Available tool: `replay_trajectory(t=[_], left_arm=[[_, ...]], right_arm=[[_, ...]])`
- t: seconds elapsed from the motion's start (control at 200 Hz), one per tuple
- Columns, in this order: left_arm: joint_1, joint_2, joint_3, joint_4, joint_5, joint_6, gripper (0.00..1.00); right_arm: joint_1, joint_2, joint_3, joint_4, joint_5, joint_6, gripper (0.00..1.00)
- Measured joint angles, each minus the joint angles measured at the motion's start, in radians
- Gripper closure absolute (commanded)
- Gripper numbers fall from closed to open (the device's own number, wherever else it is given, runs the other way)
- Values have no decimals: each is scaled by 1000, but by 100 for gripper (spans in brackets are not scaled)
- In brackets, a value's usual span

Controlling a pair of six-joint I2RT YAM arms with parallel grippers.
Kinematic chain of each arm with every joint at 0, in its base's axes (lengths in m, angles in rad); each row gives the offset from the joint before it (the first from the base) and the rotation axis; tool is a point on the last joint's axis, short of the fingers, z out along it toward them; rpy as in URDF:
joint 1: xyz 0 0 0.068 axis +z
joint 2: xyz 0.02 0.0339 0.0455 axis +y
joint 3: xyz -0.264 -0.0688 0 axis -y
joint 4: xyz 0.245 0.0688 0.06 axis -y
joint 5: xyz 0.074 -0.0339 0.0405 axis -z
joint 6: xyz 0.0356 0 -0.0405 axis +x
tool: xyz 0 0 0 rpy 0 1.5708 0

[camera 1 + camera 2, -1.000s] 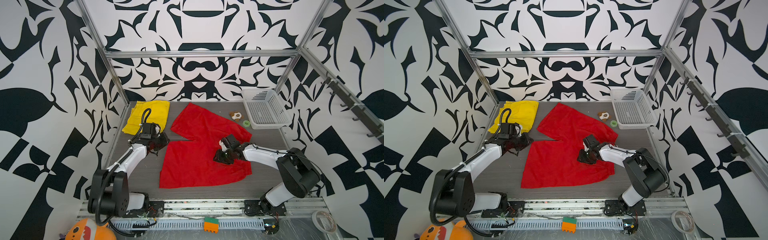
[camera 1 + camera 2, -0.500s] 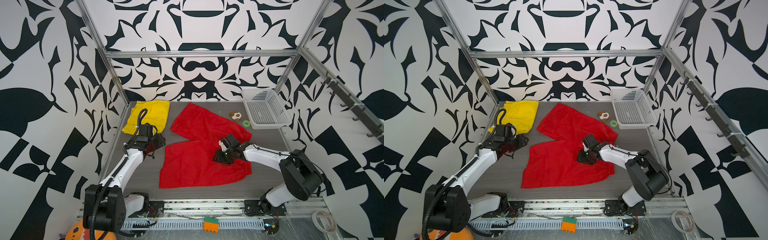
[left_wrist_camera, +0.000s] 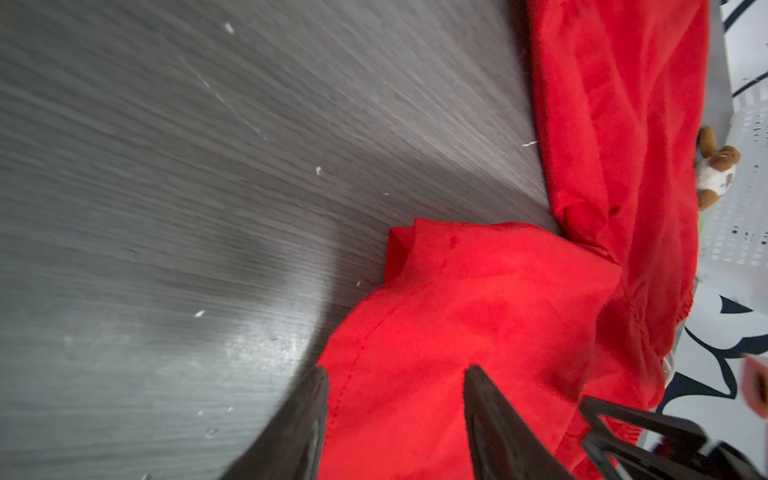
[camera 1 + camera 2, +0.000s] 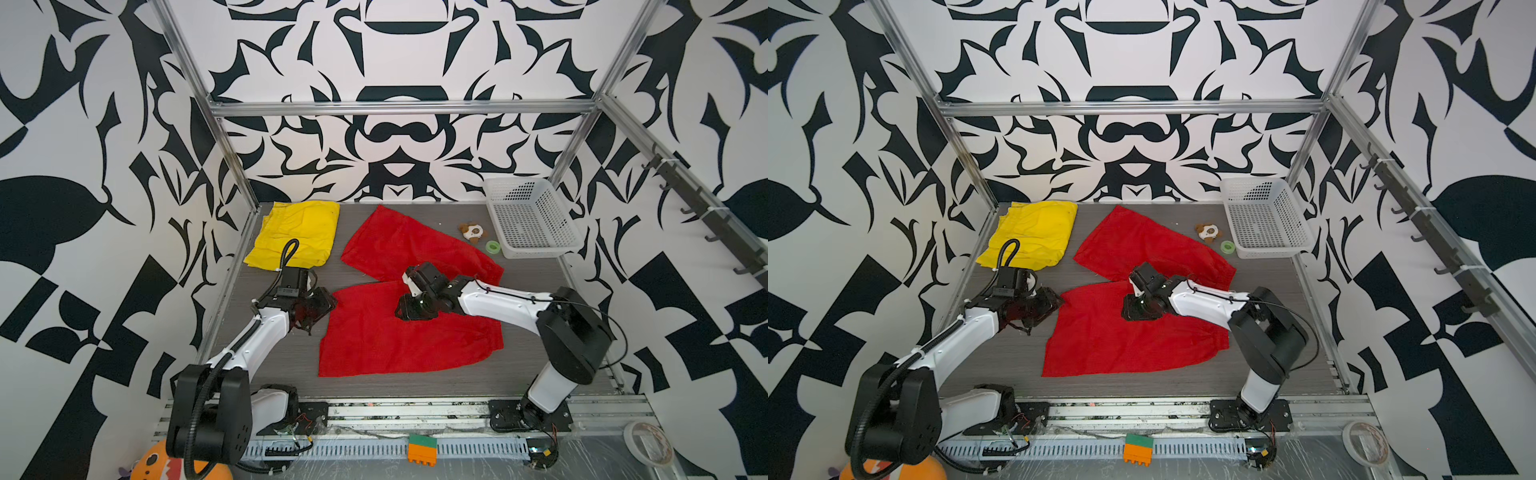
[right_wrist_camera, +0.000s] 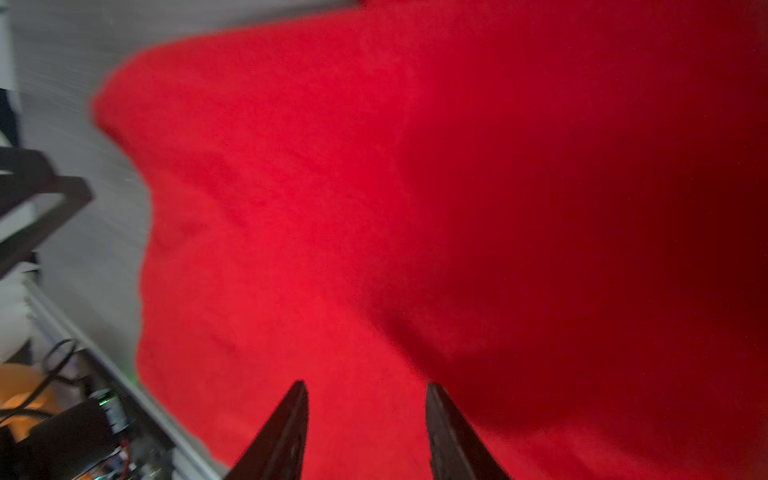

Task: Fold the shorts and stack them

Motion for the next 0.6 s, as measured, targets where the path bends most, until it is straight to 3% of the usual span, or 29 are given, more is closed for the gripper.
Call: replay_trajectory(t=[0.26, 0.39, 0.52, 0.6], left_arm=[[55, 225, 96, 68, 76, -6, 21], [56, 321, 148, 121, 116, 0, 19], [56, 377, 157, 206, 198, -13, 29], [55, 402, 156, 258, 254, -40, 48]], right_arm=[[54, 68, 19, 11, 18, -34, 43], [58, 90, 35, 33, 23, -37, 43], [55, 122, 55, 62, 13, -34, 43], [49, 138, 68, 83, 6, -28, 43]])
